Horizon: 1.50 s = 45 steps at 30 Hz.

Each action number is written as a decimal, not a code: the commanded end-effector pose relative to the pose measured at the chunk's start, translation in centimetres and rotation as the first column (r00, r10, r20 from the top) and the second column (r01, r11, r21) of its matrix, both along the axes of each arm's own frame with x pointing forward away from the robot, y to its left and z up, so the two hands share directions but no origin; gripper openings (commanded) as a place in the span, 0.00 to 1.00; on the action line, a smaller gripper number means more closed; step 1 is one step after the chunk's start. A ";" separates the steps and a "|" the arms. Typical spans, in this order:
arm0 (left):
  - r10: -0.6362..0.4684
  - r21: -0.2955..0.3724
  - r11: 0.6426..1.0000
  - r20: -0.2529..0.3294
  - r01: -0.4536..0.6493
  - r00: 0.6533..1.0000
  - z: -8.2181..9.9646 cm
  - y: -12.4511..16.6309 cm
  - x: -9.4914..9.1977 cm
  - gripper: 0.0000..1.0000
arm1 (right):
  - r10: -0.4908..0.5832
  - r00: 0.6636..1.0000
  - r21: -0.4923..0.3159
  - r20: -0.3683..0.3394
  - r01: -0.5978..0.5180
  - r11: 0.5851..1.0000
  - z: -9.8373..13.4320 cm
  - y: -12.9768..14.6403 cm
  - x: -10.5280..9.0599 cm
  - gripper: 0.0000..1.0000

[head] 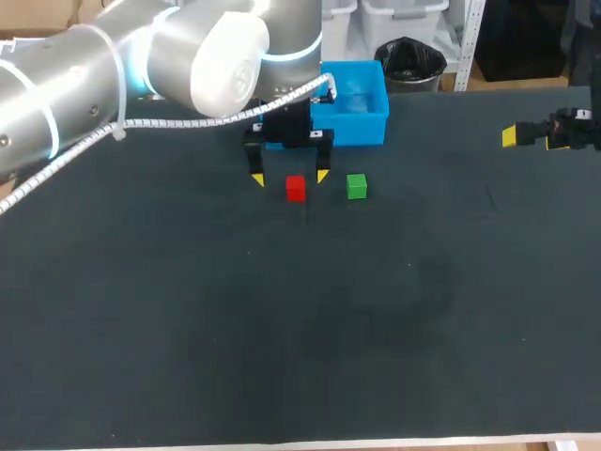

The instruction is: Use the left arm to pick the red cube and place it into the blue plastic box first, then use the right arm to grasp the green cube and put it into the same blue plastic box after the first action is fully finished.

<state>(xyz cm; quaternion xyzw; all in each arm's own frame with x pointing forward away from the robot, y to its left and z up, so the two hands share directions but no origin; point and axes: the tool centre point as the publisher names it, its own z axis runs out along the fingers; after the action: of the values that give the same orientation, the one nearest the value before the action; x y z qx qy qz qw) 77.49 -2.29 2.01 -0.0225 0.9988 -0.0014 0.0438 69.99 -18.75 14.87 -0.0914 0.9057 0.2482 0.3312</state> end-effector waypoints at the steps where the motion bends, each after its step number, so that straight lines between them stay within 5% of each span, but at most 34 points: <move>1: 0.004 0.000 1.000 -0.014 -0.004 1.000 -1.1 -0.1 0.9 1.00 | -0.003 1.000 -0.003 -0.002 0.003 1.000 0.1 0.1 0.0 1.00; 16: 0.012 0.005 1.000 -0.035 -0.012 0.999 -3.5 0.0 1.2 0.99 | -0.003 1.000 -0.003 -0.002 0.003 1.000 0.1 0.1 0.0 1.00; 19: 0.011 0.003 1.000 -0.039 -0.011 0.999 -3.8 0.0 1.3 0.18 | -0.003 1.000 -0.003 -0.002 0.003 1.000 0.1 0.1 0.0 1.00; 20: 0.011 0.004 1.000 -0.040 -0.011 0.999 -3.8 0.0 1.3 0.00 | -0.003 1.000 -0.003 -0.002 0.003 1.000 0.1 0.1 0.0 1.00; 31: -0.001 -0.003 1.000 -0.040 0.001 0.999 -3.7 -0.2 1.0 0.00 | -0.003 1.000 -0.003 -0.002 0.003 1.000 0.1 0.1 0.0 1.00; 45: -0.057 -0.053 0.997 0.062 0.061 0.996 0.7 -0.3 0.6 0.00 | -0.003 1.000 -0.003 -0.002 0.003 1.000 0.1 0.1 0.0 1.00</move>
<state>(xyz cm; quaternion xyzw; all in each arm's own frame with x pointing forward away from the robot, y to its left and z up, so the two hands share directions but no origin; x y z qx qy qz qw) 79.22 -3.33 1.94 0.0051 0.9979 -0.0247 0.0598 70.00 -18.75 14.87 -0.0914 0.9057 0.2482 0.3312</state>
